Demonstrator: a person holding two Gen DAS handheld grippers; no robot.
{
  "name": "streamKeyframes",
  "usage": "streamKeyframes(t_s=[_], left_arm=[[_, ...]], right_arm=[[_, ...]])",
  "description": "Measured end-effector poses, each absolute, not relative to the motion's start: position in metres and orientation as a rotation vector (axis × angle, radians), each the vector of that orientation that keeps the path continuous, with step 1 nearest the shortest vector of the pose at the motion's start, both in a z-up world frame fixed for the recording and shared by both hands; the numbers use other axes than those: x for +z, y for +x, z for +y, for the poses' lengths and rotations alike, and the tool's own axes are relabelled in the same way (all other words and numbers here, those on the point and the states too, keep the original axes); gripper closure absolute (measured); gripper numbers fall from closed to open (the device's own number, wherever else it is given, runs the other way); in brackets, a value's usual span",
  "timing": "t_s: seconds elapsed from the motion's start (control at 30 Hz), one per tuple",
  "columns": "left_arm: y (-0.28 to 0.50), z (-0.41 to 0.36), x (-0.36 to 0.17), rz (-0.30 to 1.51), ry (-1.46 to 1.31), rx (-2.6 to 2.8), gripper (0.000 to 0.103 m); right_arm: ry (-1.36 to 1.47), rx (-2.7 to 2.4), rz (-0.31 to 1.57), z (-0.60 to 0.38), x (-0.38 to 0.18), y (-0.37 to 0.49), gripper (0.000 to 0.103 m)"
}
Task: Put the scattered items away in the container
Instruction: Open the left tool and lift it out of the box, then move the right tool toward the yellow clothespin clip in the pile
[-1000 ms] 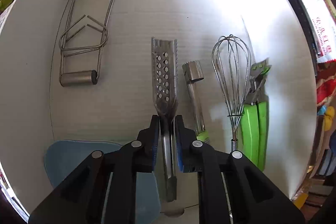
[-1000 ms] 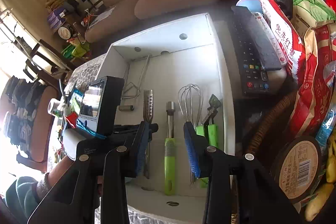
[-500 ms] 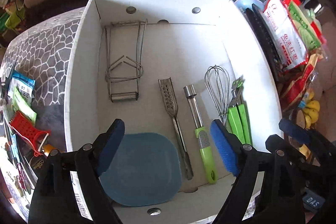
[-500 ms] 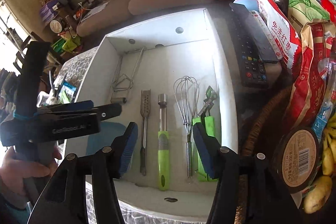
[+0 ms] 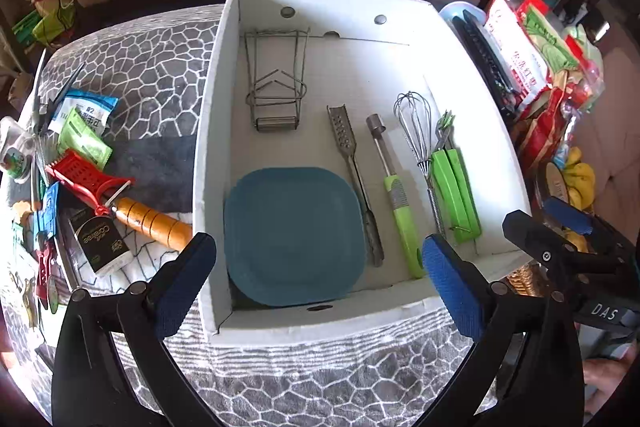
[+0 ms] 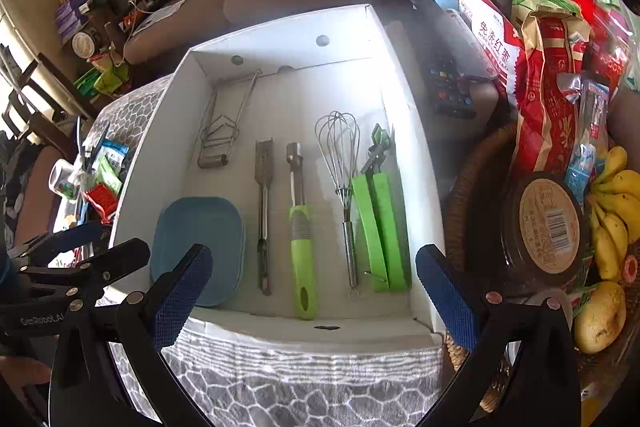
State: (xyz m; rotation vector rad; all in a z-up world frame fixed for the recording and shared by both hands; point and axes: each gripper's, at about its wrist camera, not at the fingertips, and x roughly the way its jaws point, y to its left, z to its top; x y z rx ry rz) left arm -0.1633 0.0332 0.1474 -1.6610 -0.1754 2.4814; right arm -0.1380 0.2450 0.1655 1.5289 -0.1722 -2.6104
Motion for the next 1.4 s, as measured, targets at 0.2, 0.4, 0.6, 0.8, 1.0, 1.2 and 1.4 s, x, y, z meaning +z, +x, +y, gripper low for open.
streamKeyframes(t_s=[0.2, 0.4, 0.6, 0.8, 1.0, 1.2, 1.4], left_arm=[[-0.127, 0.011, 0.165, -0.157, -1.623, 2.54, 0.0], [-0.089, -0.001, 0.182, -0.126, -1.571, 2.604, 0.0], [-0.053, -0.012, 0.198, -0.098, -1.496, 2.665, 0.0], [-0.025, -0.04, 0.201, -0.143, -1.487, 2.666, 0.0], [0.003, -0.089, 0.187, -0.21, -1.516, 2.667, 0.0], [0.031, -0.154, 0.166, -0.246, -1.549, 2.714, 0.0], [0.058, -0.25, 0.135, -0.347, -1.647, 2.78, 0.0]], right_arm=[[1.509, -2.628, -0.143, 0.229, 0.179, -0.11, 0.0], [1.477, -2.658, -0.125, 0.217, 0.193, -0.079, 0.0], [1.438, -2.673, -0.105, 0.202, 0.209, -0.048, 0.0], [1.403, -2.664, -0.09, 0.177, 0.221, -0.025, 0.0], [1.368, -2.592, -0.164, 0.135, 0.217, -0.008, 0.0], [1.382, -2.52, -0.082, 0.067, 0.2, -0.004, 0.0], [1.362, -2.441, 0.004, -0.005, 0.177, 0.003, 0.0]])
